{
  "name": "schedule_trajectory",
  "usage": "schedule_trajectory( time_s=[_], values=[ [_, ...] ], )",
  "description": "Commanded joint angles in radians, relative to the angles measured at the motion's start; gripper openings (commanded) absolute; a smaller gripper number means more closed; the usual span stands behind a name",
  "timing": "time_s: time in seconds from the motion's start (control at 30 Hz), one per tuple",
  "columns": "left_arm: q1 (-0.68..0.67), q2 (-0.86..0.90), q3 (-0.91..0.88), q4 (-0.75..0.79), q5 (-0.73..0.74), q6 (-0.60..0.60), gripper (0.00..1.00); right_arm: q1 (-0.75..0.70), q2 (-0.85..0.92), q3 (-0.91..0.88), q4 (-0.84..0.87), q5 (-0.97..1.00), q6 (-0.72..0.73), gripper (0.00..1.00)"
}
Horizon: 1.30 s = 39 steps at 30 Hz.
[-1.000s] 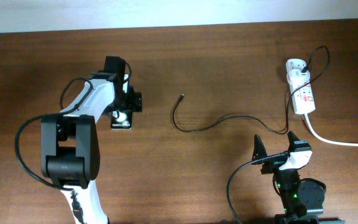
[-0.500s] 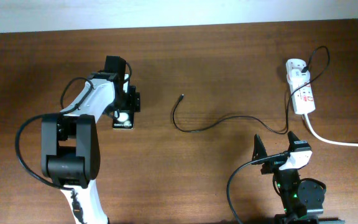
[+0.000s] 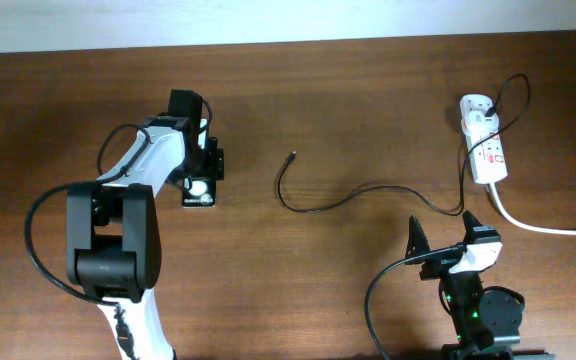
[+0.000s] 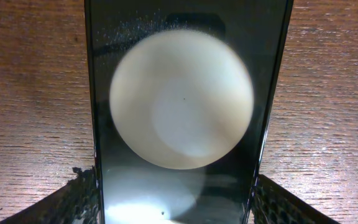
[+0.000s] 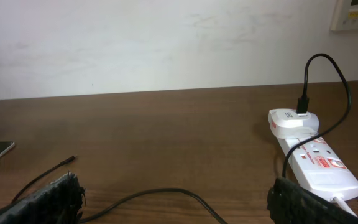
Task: Plug charger to phone and switch on socket
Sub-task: 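Close the left gripper on the phone's long edges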
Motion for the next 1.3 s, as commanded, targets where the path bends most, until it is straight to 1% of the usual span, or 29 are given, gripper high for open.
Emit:
schedule_trajectory(
  time_s=[0.0,0.53,0.9,1.07,1.27],
  values=[
    [0.003,0.037,0.007,-0.01,-0.033,0.005,0.75,-0.005,-0.008,-0.005,-0.005,-0.006,0.007,0.99],
    [0.003,0.036,0.016,-0.069,-0.03,0.005,0.73,-0.005,-0.008,-0.005,-0.005,-0.006,0.007,0.99],
    [0.003,0.035,0.18,-0.202,-0.03,0.005,0.73,-0.005,-0.008,-0.005,-0.004,-0.006,0.007,0.99],
    [0.003,0.035,0.199,-0.222,-0.029,0.005,0.73,-0.005,-0.008,-0.005,-0.004,-0.006,0.007,0.99],
    [0.003,0.035,0.199,-0.222,0.042,0.005,0.73,-0.005,-0.008,-0.005,-0.005,-0.006,0.007,0.99]
  ],
)
